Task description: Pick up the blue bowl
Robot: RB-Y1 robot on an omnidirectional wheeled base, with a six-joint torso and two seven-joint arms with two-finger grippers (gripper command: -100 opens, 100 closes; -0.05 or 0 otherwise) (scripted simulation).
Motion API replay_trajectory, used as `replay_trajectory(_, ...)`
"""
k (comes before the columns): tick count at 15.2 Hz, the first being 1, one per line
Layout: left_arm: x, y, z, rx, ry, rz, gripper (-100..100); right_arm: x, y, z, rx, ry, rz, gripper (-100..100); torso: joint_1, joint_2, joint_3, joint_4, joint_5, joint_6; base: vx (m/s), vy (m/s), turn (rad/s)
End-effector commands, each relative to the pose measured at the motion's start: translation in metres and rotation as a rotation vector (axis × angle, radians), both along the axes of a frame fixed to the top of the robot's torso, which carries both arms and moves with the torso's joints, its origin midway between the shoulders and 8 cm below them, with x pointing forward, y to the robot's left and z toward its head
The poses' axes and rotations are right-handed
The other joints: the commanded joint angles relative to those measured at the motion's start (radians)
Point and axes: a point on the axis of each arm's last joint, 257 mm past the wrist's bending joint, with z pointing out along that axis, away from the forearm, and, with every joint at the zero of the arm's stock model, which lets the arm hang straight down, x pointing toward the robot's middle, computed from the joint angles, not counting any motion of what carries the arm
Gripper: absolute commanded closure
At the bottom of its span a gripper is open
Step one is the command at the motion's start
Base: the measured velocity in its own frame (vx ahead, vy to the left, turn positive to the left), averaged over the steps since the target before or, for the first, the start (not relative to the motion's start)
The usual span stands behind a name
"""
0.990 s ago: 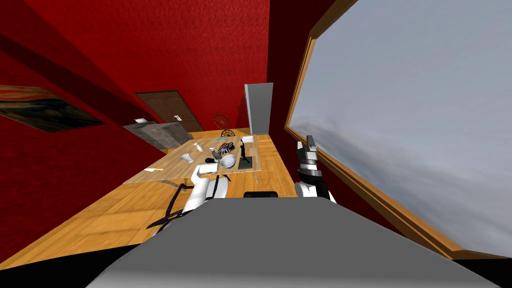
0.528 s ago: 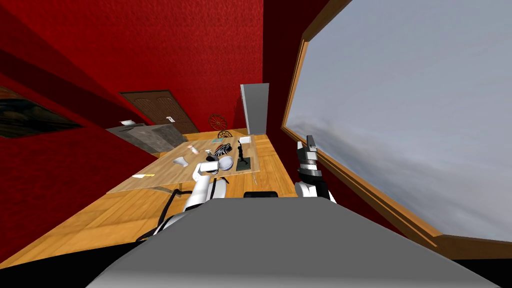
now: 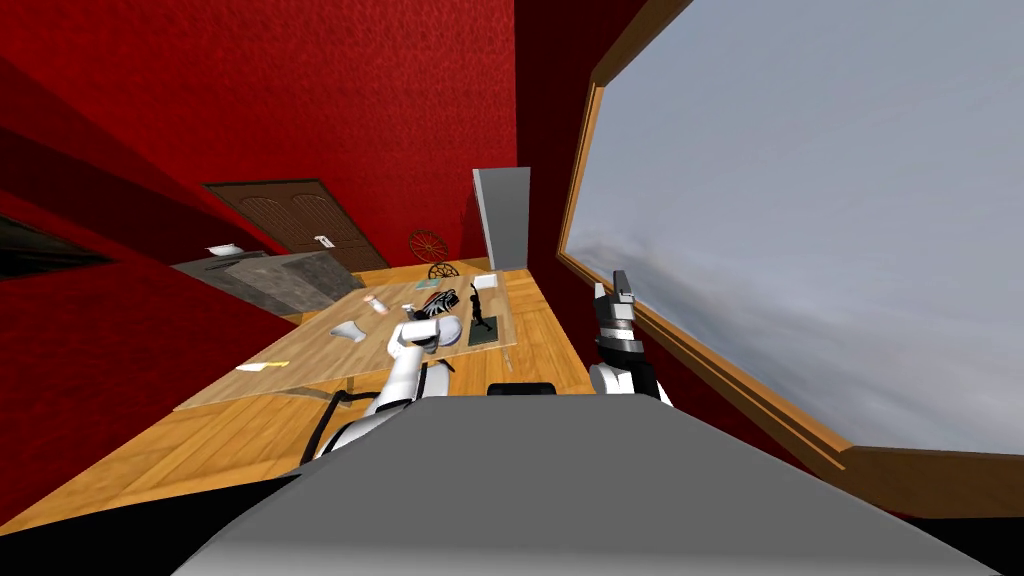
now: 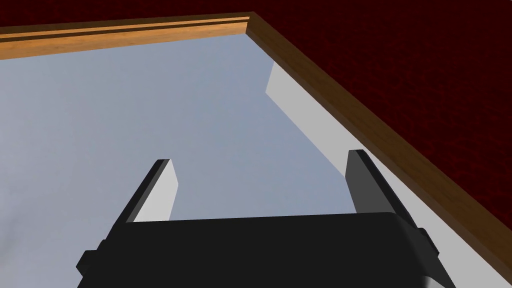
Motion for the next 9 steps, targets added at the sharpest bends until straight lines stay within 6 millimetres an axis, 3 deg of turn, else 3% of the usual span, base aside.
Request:
replay_trajectory(1,-0.009,-0.005,-0.006,-0.028,0.050,0.015,-100,0.000,0.000,0.000,0.000,0.000,0.000,0,0.000,0.000,0.000,0.000,0.000,0.000,0.020,0.001,-0.116)
replay_trajectory(6,-0.015,-0.010,-0.009,-0.046,0.079,0.023,-100,0.000,0.000,0.000,0.000,0.000,0.000,0,0.000,0.000,0.000,0.000,0.000,0.000,0.014,0.004,-0.068)
replay_trajectory(9,-0.017,-0.011,-0.023,-0.049,0.083,0.033,-100,0.000,0.000,0.000,0.000,0.000,0.000,0,0.002,0.001,0.001,0.000,0.000,0.000,0.001,0.032,-0.043)
